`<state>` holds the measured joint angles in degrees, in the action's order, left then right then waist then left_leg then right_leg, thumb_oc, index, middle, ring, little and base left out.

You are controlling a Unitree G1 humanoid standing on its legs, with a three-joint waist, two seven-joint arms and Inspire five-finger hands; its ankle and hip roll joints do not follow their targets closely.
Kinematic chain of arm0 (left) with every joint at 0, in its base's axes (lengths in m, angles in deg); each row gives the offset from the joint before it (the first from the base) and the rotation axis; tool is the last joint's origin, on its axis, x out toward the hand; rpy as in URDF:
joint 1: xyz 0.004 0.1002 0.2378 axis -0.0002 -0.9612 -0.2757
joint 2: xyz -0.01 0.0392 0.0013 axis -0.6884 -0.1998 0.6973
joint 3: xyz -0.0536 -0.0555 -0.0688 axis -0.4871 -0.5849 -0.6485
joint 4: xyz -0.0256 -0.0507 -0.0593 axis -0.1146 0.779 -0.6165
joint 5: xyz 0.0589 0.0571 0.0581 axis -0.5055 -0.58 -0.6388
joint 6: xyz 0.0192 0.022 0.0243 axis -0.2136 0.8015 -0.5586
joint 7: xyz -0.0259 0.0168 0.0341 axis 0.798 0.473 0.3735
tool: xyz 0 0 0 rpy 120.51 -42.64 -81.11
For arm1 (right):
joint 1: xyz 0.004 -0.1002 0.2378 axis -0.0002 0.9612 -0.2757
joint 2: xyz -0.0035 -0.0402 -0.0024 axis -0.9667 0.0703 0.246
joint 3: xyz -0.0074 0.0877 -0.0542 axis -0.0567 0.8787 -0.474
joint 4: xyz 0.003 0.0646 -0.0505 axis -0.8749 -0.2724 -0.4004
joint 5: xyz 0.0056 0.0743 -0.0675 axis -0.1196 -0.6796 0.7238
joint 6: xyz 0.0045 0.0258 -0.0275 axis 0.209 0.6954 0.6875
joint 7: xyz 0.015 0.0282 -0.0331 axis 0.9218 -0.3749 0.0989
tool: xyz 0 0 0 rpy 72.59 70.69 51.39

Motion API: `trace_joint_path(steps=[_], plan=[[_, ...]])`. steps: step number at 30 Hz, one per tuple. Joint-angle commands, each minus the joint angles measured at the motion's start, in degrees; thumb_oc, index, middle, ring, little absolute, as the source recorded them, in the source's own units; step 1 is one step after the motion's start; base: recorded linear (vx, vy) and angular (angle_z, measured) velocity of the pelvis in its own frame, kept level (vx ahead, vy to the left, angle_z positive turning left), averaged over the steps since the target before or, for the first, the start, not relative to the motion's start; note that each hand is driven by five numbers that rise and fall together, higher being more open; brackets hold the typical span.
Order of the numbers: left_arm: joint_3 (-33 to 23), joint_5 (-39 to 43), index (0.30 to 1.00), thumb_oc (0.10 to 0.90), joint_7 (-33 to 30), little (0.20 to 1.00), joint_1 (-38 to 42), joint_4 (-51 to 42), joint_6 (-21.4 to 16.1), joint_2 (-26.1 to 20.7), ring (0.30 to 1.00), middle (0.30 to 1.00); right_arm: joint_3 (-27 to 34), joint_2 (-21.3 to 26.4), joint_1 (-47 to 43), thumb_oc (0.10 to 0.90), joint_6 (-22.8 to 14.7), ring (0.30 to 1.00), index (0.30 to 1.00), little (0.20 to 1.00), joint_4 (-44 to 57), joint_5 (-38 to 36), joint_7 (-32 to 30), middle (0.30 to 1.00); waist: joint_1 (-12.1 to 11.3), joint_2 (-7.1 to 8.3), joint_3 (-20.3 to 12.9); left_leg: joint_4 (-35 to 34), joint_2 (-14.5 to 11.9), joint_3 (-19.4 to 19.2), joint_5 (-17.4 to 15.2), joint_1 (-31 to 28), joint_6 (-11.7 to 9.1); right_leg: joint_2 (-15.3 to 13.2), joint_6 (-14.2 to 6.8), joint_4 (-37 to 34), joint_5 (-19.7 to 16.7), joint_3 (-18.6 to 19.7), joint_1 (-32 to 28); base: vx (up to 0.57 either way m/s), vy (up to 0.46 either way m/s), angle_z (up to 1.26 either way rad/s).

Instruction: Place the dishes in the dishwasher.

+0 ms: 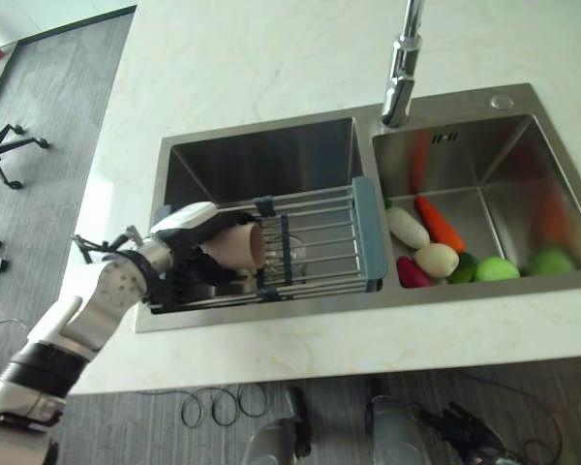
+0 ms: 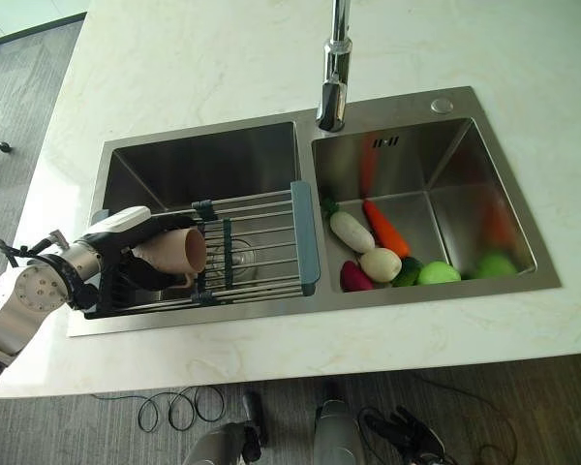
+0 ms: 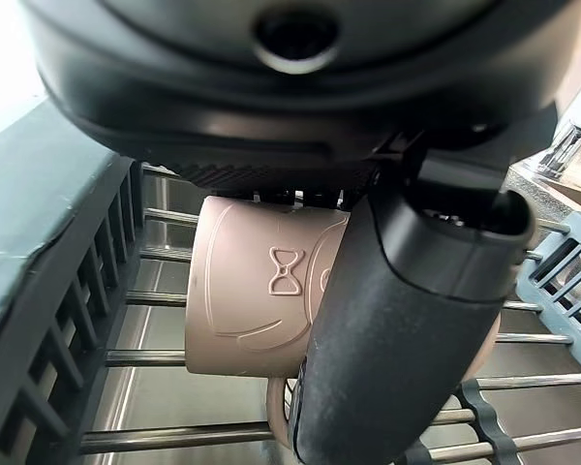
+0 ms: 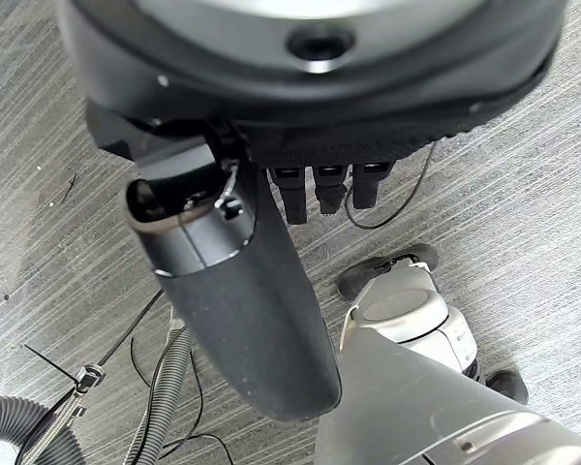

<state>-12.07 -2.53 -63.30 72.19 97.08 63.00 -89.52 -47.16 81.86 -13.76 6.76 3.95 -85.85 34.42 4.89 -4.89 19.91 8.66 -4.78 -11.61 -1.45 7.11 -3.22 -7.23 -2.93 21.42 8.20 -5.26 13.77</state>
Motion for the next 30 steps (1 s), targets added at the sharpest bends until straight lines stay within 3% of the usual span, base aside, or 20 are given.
trace_joint_path(steps=[1,17,18,23,27,30], plan=[[-1.8,2.2,0.900,0.800,-1.6,0.900,7.1,-3.2,-0.6,-2.3,0.900,0.900,-0.3,0.6,0.7,0.800,-0.2,0.900,0.900,0.900,1.4,-1.9,-0.3,0.900,1.6,0.50,-1.8,8.5,0.9,3.6,-10.1,2.4,1.4,-2.7,-5.8,-4.2,-0.3,0.7,-1.6,0.00,0.000,0.00],[1.1,2.2,0.900,0.800,1.1,0.900,10.1,-4.1,0.4,-0.9,0.900,0.900,-0.2,0.6,1.1,0.800,-0.1,0.900,0.900,0.900,1.9,-3.1,-1.0,0.900,3.3,-0.99,-1.8,8.5,1.1,2.6,-10.3,2.1,1.1,-2.8,-6.0,-4.2,-0.5,1.8,-1.0,0.00,-0.006,-0.02],[1.6,1.8,0.300,0.400,1.6,0.300,10.4,-4.1,0.0,-0.9,0.300,0.300,-0.1,0.7,1.0,0.800,0.0,0.900,0.900,0.900,1.9,-3.1,-1.1,0.900,3.5,-1.16,-1.8,8.5,1.1,2.5,-10.3,2.1,1.1,-2.8,-6.0,-4.2,-0.5,1.9,-1.0,0.00,0.000,0.00],[3.6,2.1,0.300,0.400,5.9,0.300,11.9,-4.6,2.2,-0.4,0.300,0.300,0.0,0.8,0.8,0.800,0.4,0.900,0.900,0.900,2.1,-2.8,-1.7,0.900,3.9,-1.55,-1.9,8.5,1.1,2.0,-10.3,2.0,1.1,-2.9,-6.2,-4.2,-0.6,2.1,-0.9,-0.01,0.003,-0.02],[4.2,2.6,0.300,0.400,5.0,0.300,12.6,-4.7,2.2,-0.3,0.300,0.300,0.2,0.7,1.0,0.800,0.3,0.900,0.900,0.900,1.7,-2.3,-2.1,0.900,4.1,-1.76,-2.4,8.5,1.0,1.5,-10.4,1.7,1.0,-2.9,-6.2,-4.2,-0.5,2.0,-1.1,-0.02,0.018,-0.08],[4.2,1.2,0.300,0.400,0.5,0.300,13.3,-5.0,-1.5,-0.7,0.300,0.300,0.3,0.4,1.2,0.800,0.2,0.900,0.900,0.900,1.0,-1.6,-2.5,0.900,4.0,-1.66,-3.2,8.5,0.7,1.2,-10.5,1.2,0.8,-3.0,-6.2,-4.2,-0.2,1.6,-1.7,-0.01,0.006,-0.01]])
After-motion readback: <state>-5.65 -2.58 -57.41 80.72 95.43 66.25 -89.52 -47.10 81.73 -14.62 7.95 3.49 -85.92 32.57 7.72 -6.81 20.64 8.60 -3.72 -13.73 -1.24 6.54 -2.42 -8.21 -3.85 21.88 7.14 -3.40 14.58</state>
